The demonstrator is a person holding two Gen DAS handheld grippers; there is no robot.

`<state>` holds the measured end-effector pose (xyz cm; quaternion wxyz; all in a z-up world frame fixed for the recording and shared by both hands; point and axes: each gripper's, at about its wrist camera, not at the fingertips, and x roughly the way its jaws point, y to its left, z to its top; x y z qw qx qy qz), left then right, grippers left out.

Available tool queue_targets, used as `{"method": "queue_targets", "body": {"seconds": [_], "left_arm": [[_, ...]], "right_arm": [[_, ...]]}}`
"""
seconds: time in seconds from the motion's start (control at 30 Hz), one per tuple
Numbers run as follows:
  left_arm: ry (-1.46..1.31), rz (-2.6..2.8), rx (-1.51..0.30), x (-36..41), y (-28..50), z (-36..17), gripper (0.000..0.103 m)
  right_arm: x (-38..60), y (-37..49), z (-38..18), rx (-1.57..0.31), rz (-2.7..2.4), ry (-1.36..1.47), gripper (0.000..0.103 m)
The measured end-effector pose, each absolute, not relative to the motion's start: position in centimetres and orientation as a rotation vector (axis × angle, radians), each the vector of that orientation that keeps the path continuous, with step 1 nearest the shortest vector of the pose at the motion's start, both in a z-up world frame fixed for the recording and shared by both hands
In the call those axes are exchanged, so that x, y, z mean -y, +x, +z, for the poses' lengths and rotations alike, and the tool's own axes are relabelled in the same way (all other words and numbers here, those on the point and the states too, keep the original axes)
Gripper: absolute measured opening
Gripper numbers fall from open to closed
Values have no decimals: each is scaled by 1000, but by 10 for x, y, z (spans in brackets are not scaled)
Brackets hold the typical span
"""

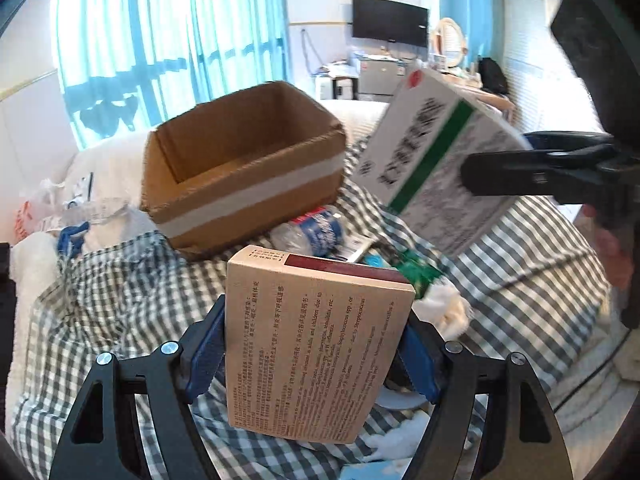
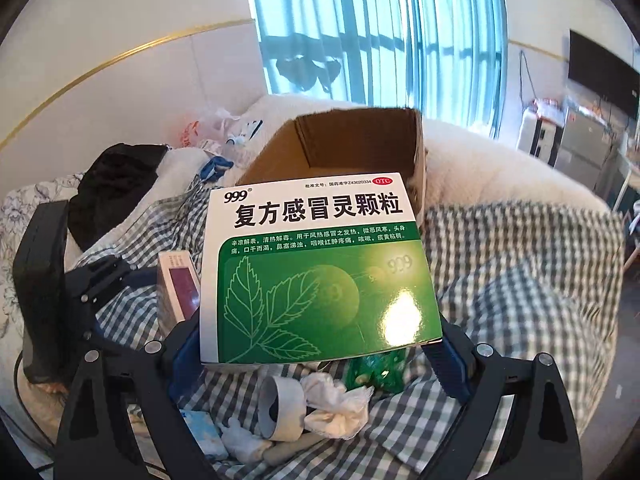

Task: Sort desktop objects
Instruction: 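Carry both medicine boxes over the cardboard box with both tools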

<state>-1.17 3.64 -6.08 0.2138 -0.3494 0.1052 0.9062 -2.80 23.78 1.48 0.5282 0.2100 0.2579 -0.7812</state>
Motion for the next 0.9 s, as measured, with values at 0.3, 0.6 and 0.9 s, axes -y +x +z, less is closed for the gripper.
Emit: {"method": "queue_targets", "body": {"seconds": [0.3,0.6,0.9], "left_arm": [[-915,2647,-241,-20,-44,-29,78],[-811,2746,-214,-13,-87,4,78],[-812,2811,-113,-4,-149,12,78]], "right_arm": [[-215,-31,36,-663,-1870,453,93],[-176,-48,60,-649,-1892,390,93],[-119,-80,65,-532,-1900,410,93]]}}
